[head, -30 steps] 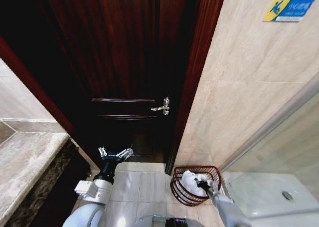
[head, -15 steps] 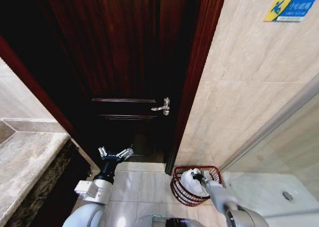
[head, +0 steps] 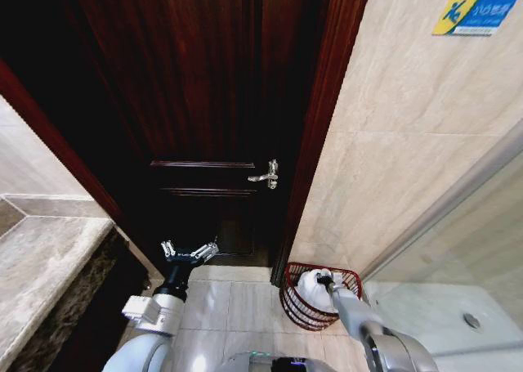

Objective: Discard the used towel into the hamper.

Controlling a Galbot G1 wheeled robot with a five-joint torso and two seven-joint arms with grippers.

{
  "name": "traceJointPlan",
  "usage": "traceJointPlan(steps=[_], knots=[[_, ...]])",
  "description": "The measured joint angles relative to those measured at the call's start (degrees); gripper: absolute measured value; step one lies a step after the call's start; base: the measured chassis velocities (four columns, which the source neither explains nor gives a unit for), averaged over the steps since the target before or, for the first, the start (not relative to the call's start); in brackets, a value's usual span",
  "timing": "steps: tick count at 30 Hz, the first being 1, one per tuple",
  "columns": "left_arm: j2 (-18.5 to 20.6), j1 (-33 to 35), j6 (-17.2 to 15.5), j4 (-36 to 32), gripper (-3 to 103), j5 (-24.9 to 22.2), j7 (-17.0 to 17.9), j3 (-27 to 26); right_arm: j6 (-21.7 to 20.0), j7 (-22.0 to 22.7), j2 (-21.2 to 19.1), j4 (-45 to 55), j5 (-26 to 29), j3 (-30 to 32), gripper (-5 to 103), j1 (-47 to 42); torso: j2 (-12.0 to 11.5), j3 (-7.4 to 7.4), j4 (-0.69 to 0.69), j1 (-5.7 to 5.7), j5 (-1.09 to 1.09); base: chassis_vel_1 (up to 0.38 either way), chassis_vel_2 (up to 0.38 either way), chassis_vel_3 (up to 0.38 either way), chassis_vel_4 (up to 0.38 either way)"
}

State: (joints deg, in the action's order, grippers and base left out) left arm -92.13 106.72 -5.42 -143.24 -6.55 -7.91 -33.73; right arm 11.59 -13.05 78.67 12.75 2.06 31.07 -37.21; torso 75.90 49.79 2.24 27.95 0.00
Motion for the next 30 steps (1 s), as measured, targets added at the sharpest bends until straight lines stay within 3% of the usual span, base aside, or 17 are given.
traceJointPlan(steps=[2, 5, 8, 10, 13, 16, 17, 20, 21, 26, 30], knots=[[0.0, 0.0, 0.0, 0.0, 100, 0.0, 0.0, 0.0, 0.2, -0.8, -0.3, 1.1, 0.0, -0.2, 2, -0.9, 0.0, 0.00, 0.00, 0.00, -0.01, 0.000, 0.000, 0.000, 0.000], [0.0, 0.0, 0.0, 0.0, 100, 0.0, 0.0, 0.0, 0.3, -1.7, -0.7, 3.9, -0.9, -0.6, 15, -3.7, 0.0, 0.00, 0.00, 0.00, 0.00, 0.000, 0.000, 0.000, 0.000], [0.0, 0.0, 0.0, 0.0, 100, 0.0, 0.0, 0.0, 0.3, -2.7, -1.2, 4.8, -1.8, -0.6, 20, -5.1, 0.0, 0.00, -0.01, 0.00, 0.00, 0.000, 0.000, 0.000, 0.000], [0.0, 0.0, 0.0, 0.0, 100, 0.0, 0.0, 0.0, 0.3, -3.7, -1.8, 6.0, -2.9, -0.7, 31, -6.4, 0.0, 0.00, -0.01, 0.00, 0.00, 0.000, 0.000, 0.000, 0.000], [0.0, 0.0, 0.0, 0.0, 100, 0.0, 0.0, 0.0, 0.3, -4.4, -2.5, 7.7, -4.3, -0.9, 37, -7.9, 0.0, 0.00, 0.00, 0.00, 0.00, 0.000, 0.000, 0.000, 0.000], [0.0, 0.0, 0.0, 0.0, 100, 0.0, 0.0, 0.0, -0.8, -4.6, -4.0, 11.2, -5.6, -1.2, 53, -10.6, 0.0, -0.01, -0.02, 0.00, -0.01, 0.000, 0.000, 0.000, 0.000], [0.0, 0.0, 0.0, 0.0, 100, 0.0, 0.0, 0.0, -0.8, -4.6, -4.0, 11.2, -5.6, -1.2, 53, -10.6, 0.0, -0.01, -0.02, 0.00, -0.01, 0.000, 0.000, 0.000, 0.000], [0.0, 0.0, 0.0, 0.0, 100, 0.0, 0.0, 0.0, -0.8, -5.1, -4.8, 12.8, -5.1, -1.2, 70, -11.8, 0.0, -0.01, -0.01, 0.00, 0.01, 0.000, 0.000, 0.000, 0.000], [0.0, 0.0, 0.0, 0.0, 100, 0.0, 0.0, 0.0, -0.8, -5.1, -4.8, 12.8, -5.1, -1.2, 70, -11.8, 0.0, -0.01, -0.01, 0.00, 0.01, 0.000, 0.000, 0.000, 0.000], [0.0, 0.0, 0.0, 0.0, 100, 0.0, 0.0, 0.0, -0.8, -7.8, -6.3, 17.0, -4.5, -1.1, 90, -14.5, 0.0, -0.01, 0.00, 0.00, -0.02, 0.000, 0.000, 0.000, 0.000], [0.0, 0.0, 0.0, 0.0, 100, 0.0, 0.0, 0.0, -0.8, -8.1, -7.0, 22.1, -2.9, -1.1, 99, -17.5, 0.0, 0.00, -0.01, 0.00, 0.01, 0.000, 0.000, 0.000, 0.000]])
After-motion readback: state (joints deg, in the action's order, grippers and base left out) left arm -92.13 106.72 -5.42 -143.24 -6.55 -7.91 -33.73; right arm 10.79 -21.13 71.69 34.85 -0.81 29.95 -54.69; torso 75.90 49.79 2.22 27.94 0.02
